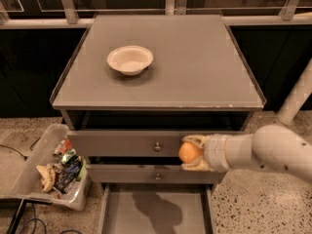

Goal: Pick orange from bottom drawer and place on counter

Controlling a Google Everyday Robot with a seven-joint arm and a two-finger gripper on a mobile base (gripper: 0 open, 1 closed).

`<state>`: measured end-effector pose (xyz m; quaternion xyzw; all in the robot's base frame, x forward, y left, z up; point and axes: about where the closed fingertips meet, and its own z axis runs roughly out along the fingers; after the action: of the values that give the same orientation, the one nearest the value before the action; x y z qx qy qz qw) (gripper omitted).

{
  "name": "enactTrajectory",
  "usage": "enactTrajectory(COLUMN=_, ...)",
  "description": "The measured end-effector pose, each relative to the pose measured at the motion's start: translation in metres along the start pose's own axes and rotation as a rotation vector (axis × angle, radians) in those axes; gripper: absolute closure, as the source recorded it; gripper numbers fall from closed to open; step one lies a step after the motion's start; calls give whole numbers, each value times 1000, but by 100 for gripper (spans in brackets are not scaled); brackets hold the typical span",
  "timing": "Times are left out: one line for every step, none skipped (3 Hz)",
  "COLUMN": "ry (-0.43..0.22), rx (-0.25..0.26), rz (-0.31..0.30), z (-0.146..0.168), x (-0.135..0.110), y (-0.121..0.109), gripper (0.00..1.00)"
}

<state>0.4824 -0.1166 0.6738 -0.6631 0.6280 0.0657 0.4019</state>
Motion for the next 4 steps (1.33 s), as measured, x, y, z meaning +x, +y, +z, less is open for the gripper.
enactTrajectory(ry=37, rx=77, rz=-38, z=-49, x=-12, y=-47, gripper=100)
enactTrajectory(ry=38, rx=162, rz=-60, z=-95, x=-18, y=-84, gripper=100)
enactTrajectory(ry=38, rx=162, rz=-60, z=-95, x=-18, y=-84, gripper=100)
enactTrajectory(ry=43, rx=161, rz=-83, z=-94, x=-26, y=-89, gripper=100)
